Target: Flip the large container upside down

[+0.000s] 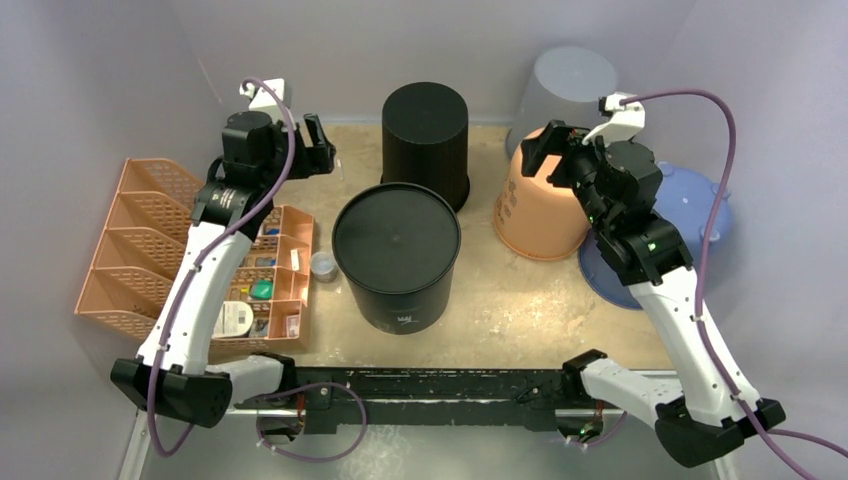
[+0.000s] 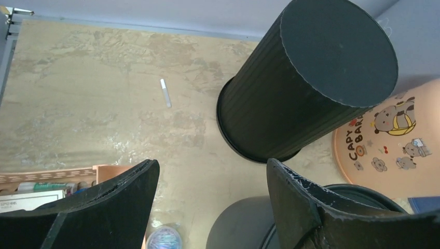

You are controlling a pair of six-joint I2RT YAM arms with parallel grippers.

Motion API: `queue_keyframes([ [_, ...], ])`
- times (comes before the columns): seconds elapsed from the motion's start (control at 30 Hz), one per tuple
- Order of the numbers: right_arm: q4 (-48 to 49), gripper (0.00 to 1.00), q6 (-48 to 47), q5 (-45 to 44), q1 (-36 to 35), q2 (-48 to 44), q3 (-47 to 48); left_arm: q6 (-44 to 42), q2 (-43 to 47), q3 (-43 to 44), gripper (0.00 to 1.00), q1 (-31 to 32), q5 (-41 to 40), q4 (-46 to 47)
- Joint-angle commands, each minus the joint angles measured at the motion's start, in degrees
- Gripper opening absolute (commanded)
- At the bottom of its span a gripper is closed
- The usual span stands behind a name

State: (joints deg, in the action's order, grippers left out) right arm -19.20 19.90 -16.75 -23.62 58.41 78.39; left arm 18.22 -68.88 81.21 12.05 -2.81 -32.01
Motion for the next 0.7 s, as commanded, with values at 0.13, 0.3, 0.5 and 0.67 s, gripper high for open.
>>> queue_keyframes([
  [0.13, 1.42, 1.00, 0.12, 1.52, -0.03, -0.40, 1.28, 3.81, -3.96, 7.71, 0.76, 0.43, 0.84, -0.65],
  [0.3, 1.56, 1.00, 0.22, 1.12, -0.03, -0.62, 1.09, 7.13, -4.73, 8.07, 0.76, 0.43, 2.42, 0.33],
  [0.5, 1.69, 1.00, 0.13, 0.59, -0.03, -1.16, 0.36, 10.97, -2.64, 6.86, 0.76, 0.43, 0.21, 2.42],
  [0.67, 2.96, 1.00, -0.45, 0.43, -0.03, -1.95, 0.38, 13.04, -1.45, 4.52, 0.76, 0.43, 1.32, 5.53],
])
